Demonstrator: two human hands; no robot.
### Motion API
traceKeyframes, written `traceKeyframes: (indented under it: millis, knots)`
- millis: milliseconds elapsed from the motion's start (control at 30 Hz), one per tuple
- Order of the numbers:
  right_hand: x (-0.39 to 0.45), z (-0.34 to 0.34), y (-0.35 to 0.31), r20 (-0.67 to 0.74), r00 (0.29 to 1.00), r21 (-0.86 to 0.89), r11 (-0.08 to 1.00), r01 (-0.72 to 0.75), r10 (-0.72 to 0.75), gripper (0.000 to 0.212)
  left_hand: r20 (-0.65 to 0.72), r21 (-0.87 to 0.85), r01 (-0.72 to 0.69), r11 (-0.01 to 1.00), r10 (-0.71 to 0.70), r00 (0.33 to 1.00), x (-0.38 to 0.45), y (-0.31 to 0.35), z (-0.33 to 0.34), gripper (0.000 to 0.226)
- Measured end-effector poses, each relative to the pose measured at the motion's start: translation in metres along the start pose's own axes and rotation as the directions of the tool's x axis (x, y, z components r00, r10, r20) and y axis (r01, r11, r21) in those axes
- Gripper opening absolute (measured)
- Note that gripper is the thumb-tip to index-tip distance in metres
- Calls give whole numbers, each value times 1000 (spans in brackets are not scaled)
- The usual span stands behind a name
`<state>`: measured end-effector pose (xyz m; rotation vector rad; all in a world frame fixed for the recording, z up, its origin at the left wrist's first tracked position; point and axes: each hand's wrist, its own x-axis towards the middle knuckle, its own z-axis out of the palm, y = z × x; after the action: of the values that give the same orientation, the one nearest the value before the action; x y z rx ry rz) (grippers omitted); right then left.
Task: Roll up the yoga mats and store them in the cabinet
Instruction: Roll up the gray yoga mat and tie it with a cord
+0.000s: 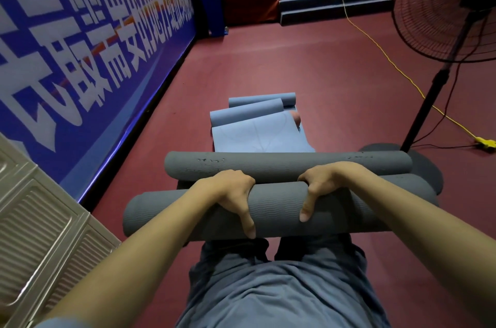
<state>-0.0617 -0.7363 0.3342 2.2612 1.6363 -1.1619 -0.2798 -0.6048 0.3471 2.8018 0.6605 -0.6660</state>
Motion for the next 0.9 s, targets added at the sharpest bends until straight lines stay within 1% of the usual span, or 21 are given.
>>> traceKeyframes:
  millis: [167, 233, 333, 367, 433, 500, 533, 567, 600, 633, 700, 767, 833, 900]
  knots:
    - [3, 13, 5, 189, 982, 109, 994, -29, 7, 90, 155, -131, 28, 991, -7, 988, -7, 5, 7, 83]
    - [0, 16, 5, 197, 980, 121, 993, -20, -5, 89, 187, -153, 38, 987, -9, 982, -6, 6, 9, 86]
    - [-5, 14, 7, 135, 990, 142, 990, 20, -39, 90, 157, -193, 38, 980, -8, 988, -5, 5, 11, 85]
    - [-7, 13, 8, 101, 993, 148, 988, 38, -53, 93, 140, -219, 34, 975, -3, 990, -5, 3, 13, 83]
    - [-9, 12, 12, 4, 997, 122, 990, 74, -75, 110, 107, -293, 29, 956, 3, 994, -4, -4, 15, 83]
    - [-10, 8, 15, -83, 994, 81, 993, 81, -74, 123, 67, -358, 31, 933, -8, 998, -3, -10, 15, 94]
    - [-10, 6, 16, -116, 991, 72, 994, 77, -68, 123, 39, -376, 28, 926, -14, 999, -2, -14, 13, 103]
    - [-10, 3, 17, -148, 987, 64, 995, 73, -63, 118, 0, -389, 20, 921, -22, 1000, -1, -18, 11, 111]
    - [-9, 2, 17, -183, 981, 51, 996, 72, -62, 110, -51, -404, 10, 915, -34, 998, -1, -23, 9, 115]
    - [-9, 2, 18, -219, 974, 31, 997, 68, -60, 100, -108, -429, 1, 903, -53, 993, 0, -28, 8, 114]
    - [-7, 4, 17, -278, 958, -7, 998, 65, -64, 85, -208, -505, -33, 863, -85, 975, 1, -39, 6, 99]
    - [-6, 8, 15, -306, 950, -21, 998, 62, -66, 81, -260, -538, -87, 838, -67, 963, 3, -43, 7, 80]
    - [-8, 9, 13, -307, 949, -15, 998, 67, -69, 91, -247, -521, -102, 848, -35, 968, 4, -40, 7, 67]
    - [-13, 8, 11, -281, 956, -40, 996, 79, -87, 106, -190, -486, -70, 871, -27, 981, 3, -36, 5, 61]
